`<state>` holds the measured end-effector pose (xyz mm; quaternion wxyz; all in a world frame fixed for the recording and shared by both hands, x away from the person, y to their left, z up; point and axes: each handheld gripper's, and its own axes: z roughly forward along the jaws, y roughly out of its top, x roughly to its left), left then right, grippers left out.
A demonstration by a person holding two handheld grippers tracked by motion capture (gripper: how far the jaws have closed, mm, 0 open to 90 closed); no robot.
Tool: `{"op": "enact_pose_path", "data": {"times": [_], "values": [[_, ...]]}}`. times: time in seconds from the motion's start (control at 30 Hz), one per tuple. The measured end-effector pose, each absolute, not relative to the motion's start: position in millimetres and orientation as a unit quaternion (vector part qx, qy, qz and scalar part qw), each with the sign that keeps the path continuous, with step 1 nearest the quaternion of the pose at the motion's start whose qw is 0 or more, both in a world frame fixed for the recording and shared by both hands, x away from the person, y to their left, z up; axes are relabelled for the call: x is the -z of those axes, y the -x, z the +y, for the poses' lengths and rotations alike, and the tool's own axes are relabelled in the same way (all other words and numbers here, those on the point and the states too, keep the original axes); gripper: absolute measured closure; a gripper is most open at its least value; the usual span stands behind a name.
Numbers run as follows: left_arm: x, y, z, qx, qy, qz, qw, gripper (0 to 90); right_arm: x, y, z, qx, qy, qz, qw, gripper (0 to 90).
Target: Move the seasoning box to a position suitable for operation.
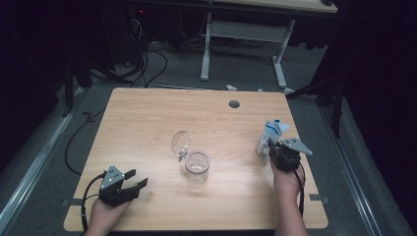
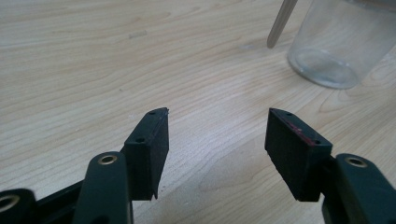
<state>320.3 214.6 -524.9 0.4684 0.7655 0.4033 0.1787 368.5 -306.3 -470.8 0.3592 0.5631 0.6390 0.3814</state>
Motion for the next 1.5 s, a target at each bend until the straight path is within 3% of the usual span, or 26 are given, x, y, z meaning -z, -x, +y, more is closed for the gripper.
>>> {"op": "enact_pose_path", "data": {"times": [0.47, 1.5], "values": [[526.8, -320.0, 212.5, -0.161, -0.764, 0.390, 0.488, 42.3, 471.4, -368.2, -307.7, -0.379, -0.554, 0.647, 0.361, 89.1], [521.5, -314.3, 211.2, -0.177, -0.751, 0.384, 0.507, 39.0, 461.4, -347.9, -306.6, -0.415, -0.518, 0.675, 0.321, 90.0]]}}
